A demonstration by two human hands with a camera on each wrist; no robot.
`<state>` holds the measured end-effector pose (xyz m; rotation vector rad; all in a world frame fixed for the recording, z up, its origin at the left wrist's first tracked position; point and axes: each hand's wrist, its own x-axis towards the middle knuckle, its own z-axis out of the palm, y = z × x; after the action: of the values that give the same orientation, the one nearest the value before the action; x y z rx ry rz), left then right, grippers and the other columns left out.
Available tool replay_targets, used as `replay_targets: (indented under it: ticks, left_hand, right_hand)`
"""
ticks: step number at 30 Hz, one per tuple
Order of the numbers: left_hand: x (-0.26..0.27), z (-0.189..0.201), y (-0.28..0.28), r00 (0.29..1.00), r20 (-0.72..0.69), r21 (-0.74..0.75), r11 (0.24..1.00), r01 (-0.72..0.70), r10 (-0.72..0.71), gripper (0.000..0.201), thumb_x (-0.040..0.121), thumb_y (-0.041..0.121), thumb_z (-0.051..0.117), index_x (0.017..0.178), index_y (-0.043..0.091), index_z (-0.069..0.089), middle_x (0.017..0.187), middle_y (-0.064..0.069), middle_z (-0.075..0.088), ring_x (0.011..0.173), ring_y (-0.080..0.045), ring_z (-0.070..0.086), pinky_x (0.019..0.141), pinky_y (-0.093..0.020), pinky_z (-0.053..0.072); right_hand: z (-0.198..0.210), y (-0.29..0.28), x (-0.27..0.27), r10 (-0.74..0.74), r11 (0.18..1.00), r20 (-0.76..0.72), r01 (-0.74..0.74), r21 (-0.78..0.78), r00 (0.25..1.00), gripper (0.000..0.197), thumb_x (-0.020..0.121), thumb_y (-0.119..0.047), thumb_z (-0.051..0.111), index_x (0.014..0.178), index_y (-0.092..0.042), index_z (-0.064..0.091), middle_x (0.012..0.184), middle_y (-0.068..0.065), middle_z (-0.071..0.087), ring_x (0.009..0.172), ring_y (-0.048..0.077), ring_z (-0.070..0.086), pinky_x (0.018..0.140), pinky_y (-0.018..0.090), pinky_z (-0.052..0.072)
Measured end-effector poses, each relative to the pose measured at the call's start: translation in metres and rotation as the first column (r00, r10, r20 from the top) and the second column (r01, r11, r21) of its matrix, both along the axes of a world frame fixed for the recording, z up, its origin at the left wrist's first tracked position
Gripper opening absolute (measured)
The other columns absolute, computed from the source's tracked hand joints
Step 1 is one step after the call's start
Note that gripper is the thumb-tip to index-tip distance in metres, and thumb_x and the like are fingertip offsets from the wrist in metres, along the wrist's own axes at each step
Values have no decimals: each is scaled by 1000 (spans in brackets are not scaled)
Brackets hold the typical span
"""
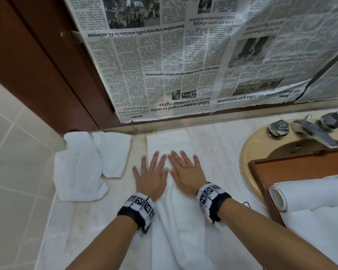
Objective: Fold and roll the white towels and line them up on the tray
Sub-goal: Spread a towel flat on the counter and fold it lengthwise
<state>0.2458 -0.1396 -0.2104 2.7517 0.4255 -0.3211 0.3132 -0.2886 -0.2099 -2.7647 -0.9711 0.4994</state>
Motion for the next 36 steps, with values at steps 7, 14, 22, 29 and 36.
replay_targets:
  ticks: [7, 14, 22, 29, 36]
  left_hand:
    - [50, 3, 17, 998, -40, -7, 999, -44, 44, 53, 106, 47, 13, 157, 43, 1, 165, 22, -8, 154, -25, -9, 119, -62, 0]
    - [62, 0, 43, 997, -40, 29, 997, -72, 73, 56, 105, 49, 11, 158, 40, -6, 162, 27, -14, 154, -24, -8, 120, -59, 1]
    - [26, 1, 13, 1000, 5, -23, 1000, -7, 7, 56, 105, 49, 15, 158, 41, -1, 164, 23, -10, 154, -23, -7, 119, -60, 0]
    - [-23, 7, 13, 996, -49, -43, 996, -80, 78, 57, 106, 46, 16, 159, 36, -1, 164, 21, -12, 153, -22, -11, 120, -59, 0]
    - [-72, 7, -13, 996, -90, -17, 1000, 2, -4, 56, 106, 46, 14, 158, 38, -5, 163, 22, -17, 153, -21, -15, 120, -59, 0]
  right_hand:
    - [2, 25, 49, -50, 998, -12, 50, -43, 999, 58, 106, -46, 13, 159, -28, -4, 166, -12, -10, 153, 15, -10, 122, 50, -5]
    - [-4, 0, 71, -186, 982, 4, 186, -30, 982, 61, 105, -50, 11, 159, -27, -5, 164, -14, -12, 153, 16, -10, 123, 47, -4]
    - [-5, -22, 35, -104, 995, 16, 104, -6, 994, 70, 94, -55, -3, 159, -29, -3, 163, -16, -13, 153, 14, -9, 123, 47, -1]
    - [8, -50, 1, -230, 973, -37, 230, -4, 973, 59, 105, -42, 13, 159, -25, -3, 165, -12, -11, 153, 16, -8, 123, 45, 1]
    - [-6, -56, -93, -96, 995, 9, 96, 16, 995, 61, 102, -43, 17, 156, -18, 29, 163, -5, 20, 150, 19, 24, 118, 51, 24]
